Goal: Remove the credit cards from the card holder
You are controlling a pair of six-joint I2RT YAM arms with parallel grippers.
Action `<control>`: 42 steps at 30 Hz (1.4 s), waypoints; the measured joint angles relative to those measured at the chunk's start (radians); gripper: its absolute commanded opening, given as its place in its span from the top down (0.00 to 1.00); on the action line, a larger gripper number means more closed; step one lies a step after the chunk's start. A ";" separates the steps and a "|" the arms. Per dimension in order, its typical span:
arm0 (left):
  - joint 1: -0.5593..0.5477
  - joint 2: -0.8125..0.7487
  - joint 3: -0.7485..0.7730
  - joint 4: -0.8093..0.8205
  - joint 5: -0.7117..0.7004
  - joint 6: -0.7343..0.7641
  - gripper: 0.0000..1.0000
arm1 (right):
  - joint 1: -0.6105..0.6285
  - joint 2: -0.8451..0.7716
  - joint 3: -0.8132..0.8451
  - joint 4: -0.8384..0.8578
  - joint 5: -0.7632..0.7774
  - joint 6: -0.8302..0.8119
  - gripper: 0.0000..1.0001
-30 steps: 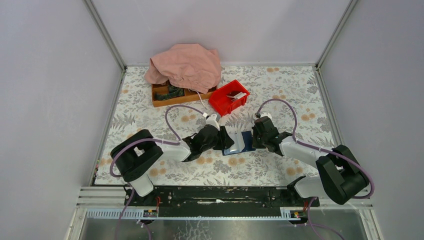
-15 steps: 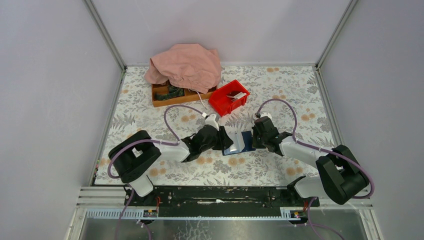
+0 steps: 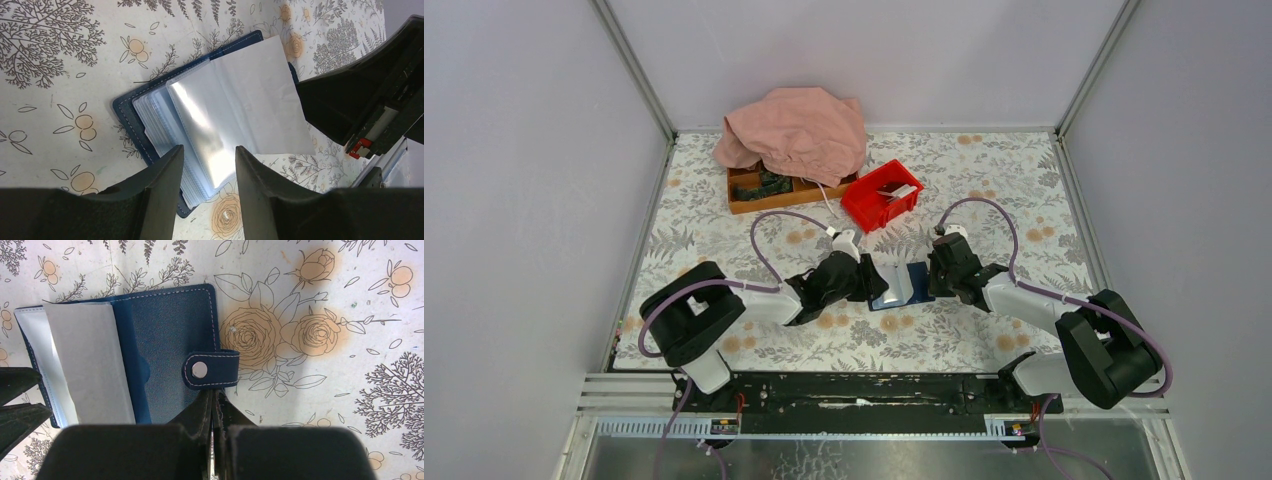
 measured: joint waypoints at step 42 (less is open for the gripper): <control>0.000 0.063 0.001 0.106 0.038 -0.037 0.51 | 0.000 0.001 0.000 0.001 0.000 0.000 1.00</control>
